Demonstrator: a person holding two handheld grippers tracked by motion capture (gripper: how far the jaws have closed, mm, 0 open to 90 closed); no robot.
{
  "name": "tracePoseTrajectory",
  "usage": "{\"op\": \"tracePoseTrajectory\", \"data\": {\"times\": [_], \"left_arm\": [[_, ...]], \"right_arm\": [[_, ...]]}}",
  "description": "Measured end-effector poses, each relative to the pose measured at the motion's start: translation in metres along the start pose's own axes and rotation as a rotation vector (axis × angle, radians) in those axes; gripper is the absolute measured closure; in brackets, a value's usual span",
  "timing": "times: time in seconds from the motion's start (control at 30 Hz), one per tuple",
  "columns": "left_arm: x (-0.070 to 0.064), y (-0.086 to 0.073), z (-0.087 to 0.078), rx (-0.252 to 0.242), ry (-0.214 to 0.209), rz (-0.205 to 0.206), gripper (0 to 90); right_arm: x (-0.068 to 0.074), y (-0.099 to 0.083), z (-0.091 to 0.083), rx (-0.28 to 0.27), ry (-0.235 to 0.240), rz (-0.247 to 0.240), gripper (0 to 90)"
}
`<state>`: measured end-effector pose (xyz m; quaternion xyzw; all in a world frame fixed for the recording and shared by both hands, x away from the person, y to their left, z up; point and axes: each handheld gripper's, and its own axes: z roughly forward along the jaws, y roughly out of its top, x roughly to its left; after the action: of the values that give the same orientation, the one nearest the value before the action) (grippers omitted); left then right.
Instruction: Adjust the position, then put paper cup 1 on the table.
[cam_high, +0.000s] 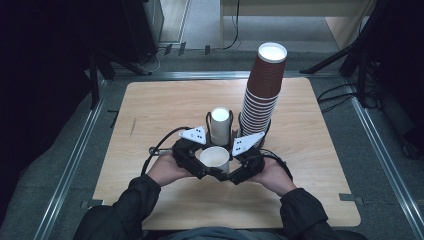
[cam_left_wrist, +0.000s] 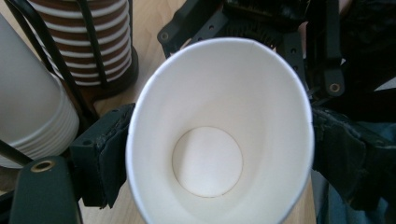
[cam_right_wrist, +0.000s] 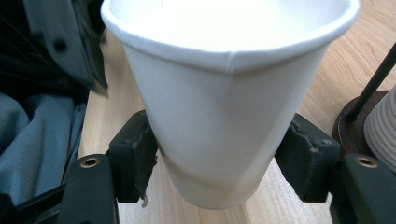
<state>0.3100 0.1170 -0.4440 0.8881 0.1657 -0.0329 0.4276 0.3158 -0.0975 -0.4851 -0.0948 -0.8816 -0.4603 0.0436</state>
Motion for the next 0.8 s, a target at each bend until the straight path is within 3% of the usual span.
{"op": "tracePoseTrajectory", "data": {"times": [0.1,0.17,0.3,0.4,0.57,0.8], "left_arm": [[0.0,-0.001,0.001,0.0,0.022,0.01,15.0],[-0.001,-0.001,0.0,-0.01,0.025,0.028,24.6],[-0.003,0.0,-0.001,0.001,0.029,0.035,29.3],[-0.002,0.0,-0.003,0.01,0.032,0.046,29.9],[0.001,-0.001,-0.008,0.014,0.041,0.025,30.2],[0.006,-0.003,-0.013,0.032,0.061,0.02,30.2]], "right_arm": [[0.0,0.0,0.0,0.0,0.0,0.0,34.2],[0.0,0.0,0.0,0.002,0.001,0.002,34.3],[0.0,0.0,0.0,0.012,0.001,-0.001,34.0],[-0.001,-0.001,0.0,0.014,0.011,0.03,24.8],[-0.004,-0.002,-0.005,0.033,0.021,0.039,23.1],[-0.006,-0.006,-0.009,0.081,-0.013,0.045,23.1]]}}
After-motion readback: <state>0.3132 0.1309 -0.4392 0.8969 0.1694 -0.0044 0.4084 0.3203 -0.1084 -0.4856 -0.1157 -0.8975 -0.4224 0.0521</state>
